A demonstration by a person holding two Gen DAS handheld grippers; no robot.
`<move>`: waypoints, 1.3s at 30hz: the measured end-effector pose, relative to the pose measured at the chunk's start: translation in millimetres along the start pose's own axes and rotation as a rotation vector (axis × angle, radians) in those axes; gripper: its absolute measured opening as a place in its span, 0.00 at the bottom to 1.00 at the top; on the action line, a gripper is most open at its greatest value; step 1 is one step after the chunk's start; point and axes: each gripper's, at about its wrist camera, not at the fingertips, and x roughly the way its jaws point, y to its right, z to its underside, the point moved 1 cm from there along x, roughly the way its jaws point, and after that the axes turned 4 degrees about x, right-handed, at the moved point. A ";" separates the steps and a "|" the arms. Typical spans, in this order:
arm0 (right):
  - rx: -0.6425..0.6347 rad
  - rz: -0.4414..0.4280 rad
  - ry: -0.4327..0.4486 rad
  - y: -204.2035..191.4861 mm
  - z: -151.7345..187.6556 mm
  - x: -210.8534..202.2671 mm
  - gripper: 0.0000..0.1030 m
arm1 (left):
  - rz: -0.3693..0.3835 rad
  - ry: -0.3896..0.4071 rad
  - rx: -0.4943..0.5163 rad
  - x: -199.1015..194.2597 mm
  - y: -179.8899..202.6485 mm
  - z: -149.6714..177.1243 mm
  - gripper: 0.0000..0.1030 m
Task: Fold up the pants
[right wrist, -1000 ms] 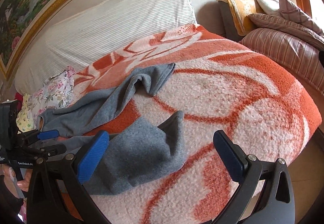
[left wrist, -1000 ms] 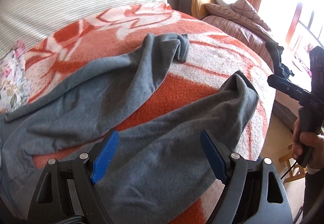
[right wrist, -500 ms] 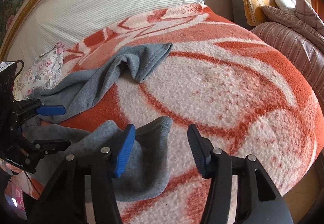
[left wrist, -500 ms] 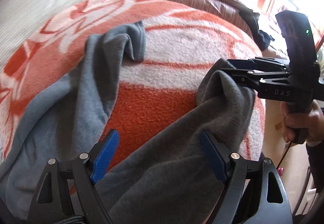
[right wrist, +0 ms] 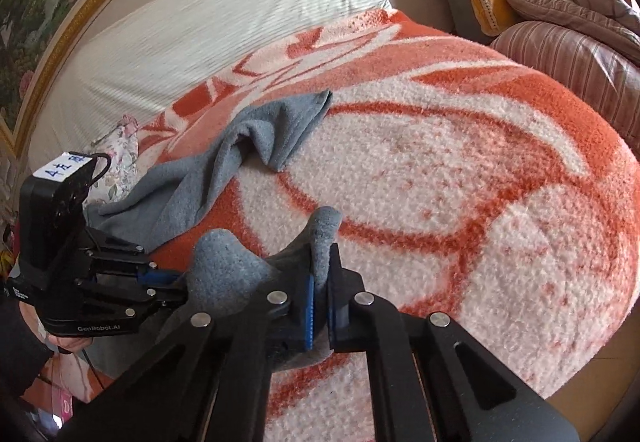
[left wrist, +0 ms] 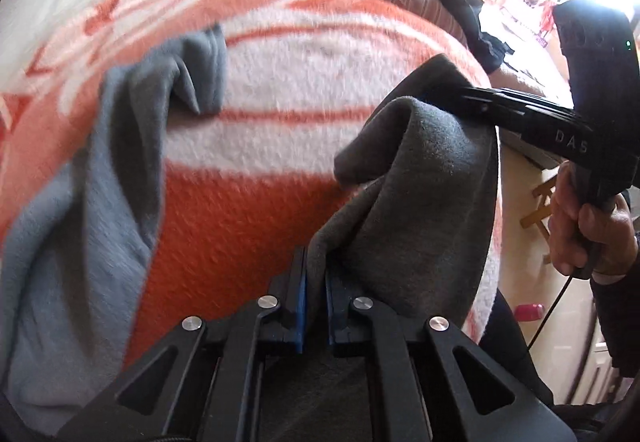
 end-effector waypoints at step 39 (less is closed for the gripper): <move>0.031 -0.011 0.011 -24.7 -42.2 30.2 0.61 | -0.165 0.098 -0.302 -48.3 -123.2 26.4 0.53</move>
